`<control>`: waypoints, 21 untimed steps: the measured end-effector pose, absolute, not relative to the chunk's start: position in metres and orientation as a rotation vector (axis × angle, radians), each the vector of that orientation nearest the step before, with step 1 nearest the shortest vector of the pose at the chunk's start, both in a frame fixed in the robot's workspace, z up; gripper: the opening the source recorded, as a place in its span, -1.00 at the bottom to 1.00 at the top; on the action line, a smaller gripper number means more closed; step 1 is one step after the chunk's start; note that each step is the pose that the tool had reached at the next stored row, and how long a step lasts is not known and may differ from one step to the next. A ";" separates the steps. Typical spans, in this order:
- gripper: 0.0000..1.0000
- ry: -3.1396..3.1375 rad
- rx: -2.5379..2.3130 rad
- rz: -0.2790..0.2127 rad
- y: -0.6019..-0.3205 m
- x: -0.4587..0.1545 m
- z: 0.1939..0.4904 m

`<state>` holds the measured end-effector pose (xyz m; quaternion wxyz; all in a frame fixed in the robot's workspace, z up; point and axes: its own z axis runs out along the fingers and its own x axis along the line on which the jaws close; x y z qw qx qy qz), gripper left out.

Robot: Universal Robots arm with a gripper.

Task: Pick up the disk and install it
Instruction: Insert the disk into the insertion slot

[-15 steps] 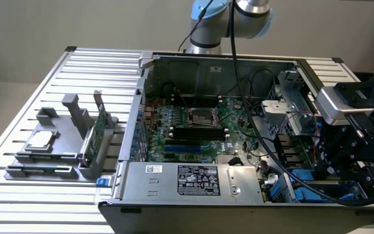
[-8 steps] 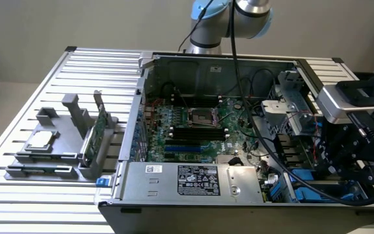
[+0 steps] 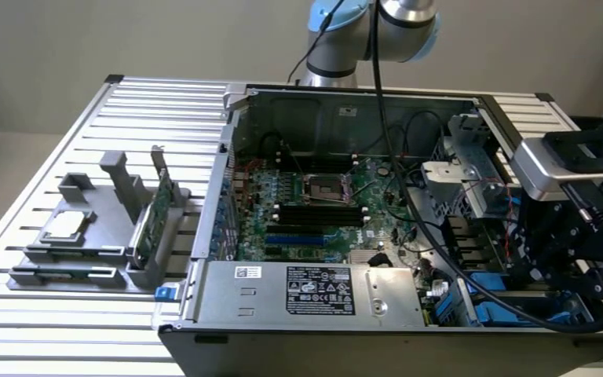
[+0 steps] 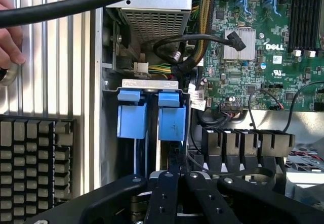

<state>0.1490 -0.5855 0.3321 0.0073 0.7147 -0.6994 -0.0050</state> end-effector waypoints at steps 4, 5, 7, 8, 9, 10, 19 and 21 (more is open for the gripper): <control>-0.79 -2.187 2.235 -0.016 -0.586 0.149 0.332; -0.79 -2.187 2.235 -0.016 -0.586 0.149 0.332; -0.79 -2.187 2.235 -0.016 -0.587 0.149 0.332; -0.79 -2.187 2.235 -0.016 -0.587 0.149 0.332; -0.79 -2.187 2.235 -0.016 -0.587 0.149 0.331; -0.79 -2.187 2.235 -0.016 -0.587 0.149 0.331; -0.79 -2.187 2.235 -0.015 -0.587 0.149 0.330; -0.79 -2.187 2.235 -0.015 -0.587 0.149 0.330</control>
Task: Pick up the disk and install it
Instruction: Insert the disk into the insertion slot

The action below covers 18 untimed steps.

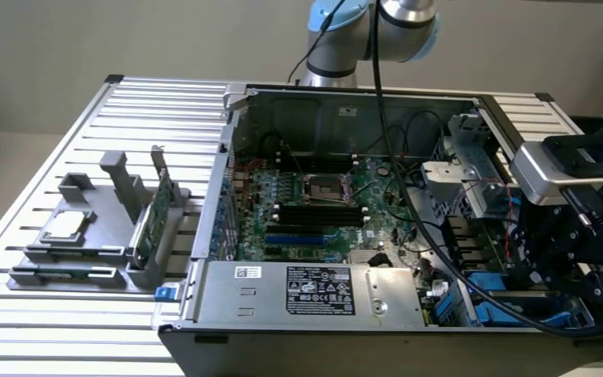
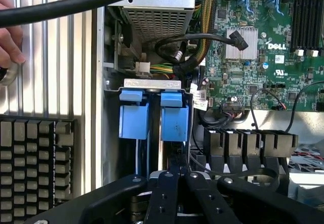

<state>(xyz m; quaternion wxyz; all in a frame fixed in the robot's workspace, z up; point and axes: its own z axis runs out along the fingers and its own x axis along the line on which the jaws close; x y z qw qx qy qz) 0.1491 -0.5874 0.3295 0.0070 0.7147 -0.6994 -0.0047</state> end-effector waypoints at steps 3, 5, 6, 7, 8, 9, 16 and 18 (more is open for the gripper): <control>-0.79 -2.187 2.235 -0.014 -0.588 0.149 0.328; -0.79 -2.188 2.236 -0.015 -0.588 0.149 0.327; -0.79 -2.188 2.236 -0.014 -0.588 0.149 0.327; -0.79 -2.188 2.236 -0.015 -0.588 0.149 0.329; -0.79 -2.188 2.236 -0.016 -0.588 0.149 0.331; -0.79 -2.188 2.235 -0.015 -0.588 0.149 0.334; -0.79 -2.187 2.235 -0.015 -0.588 0.149 0.342; -0.79 -2.187 2.235 -0.015 -0.588 0.149 0.346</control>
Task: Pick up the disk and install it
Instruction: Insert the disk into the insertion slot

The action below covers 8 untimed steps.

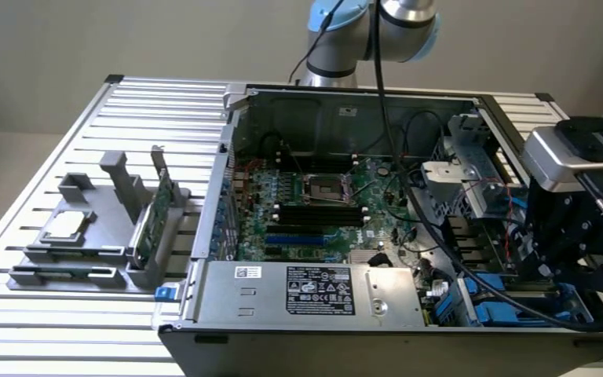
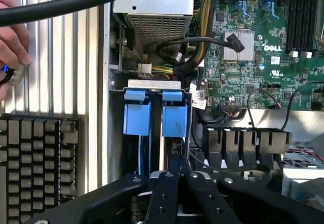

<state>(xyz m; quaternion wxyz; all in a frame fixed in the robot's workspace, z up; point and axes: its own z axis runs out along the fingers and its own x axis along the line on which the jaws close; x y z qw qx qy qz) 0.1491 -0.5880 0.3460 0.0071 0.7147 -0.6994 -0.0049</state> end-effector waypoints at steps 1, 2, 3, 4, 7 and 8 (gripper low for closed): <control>-0.79 -2.187 2.235 -0.015 -0.588 0.149 0.350; -0.79 -2.187 2.235 -0.016 -0.588 0.149 0.353; -0.79 -2.187 2.235 -0.015 -0.588 0.149 0.356; -0.79 -2.187 2.235 -0.015 -0.588 0.149 0.360; -0.79 -2.187 2.235 -0.015 -0.588 0.148 0.364; -0.79 -2.187 2.235 -0.016 -0.588 0.148 0.364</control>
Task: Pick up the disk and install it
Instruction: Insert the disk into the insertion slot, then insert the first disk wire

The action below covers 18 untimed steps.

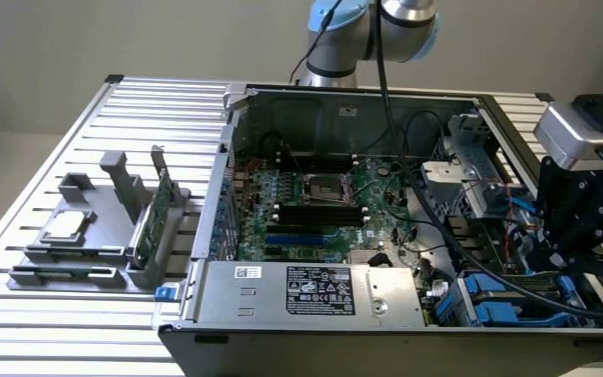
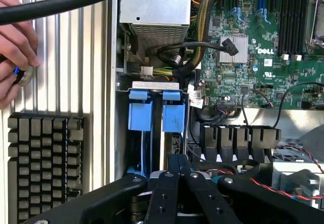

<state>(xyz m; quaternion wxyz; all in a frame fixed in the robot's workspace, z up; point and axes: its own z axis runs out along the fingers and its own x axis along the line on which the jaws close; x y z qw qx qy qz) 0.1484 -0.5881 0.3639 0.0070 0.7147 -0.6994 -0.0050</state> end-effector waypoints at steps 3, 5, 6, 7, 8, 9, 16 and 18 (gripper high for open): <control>-0.79 -2.187 2.235 -0.015 -0.588 0.148 0.364; -0.79 -2.187 2.235 -0.015 -0.588 0.148 0.364; -0.79 -2.187 2.235 -0.015 -0.588 0.148 0.364; -0.79 -2.187 2.235 -0.015 -0.588 0.148 0.364; -0.79 -2.187 2.235 -0.015 -0.588 0.148 0.364; -0.79 -2.187 2.235 -0.015 -0.588 0.148 0.364; -0.79 -2.194 2.228 -0.015 -0.588 0.148 0.364; -0.79 -2.217 2.206 -0.016 -0.588 0.148 0.364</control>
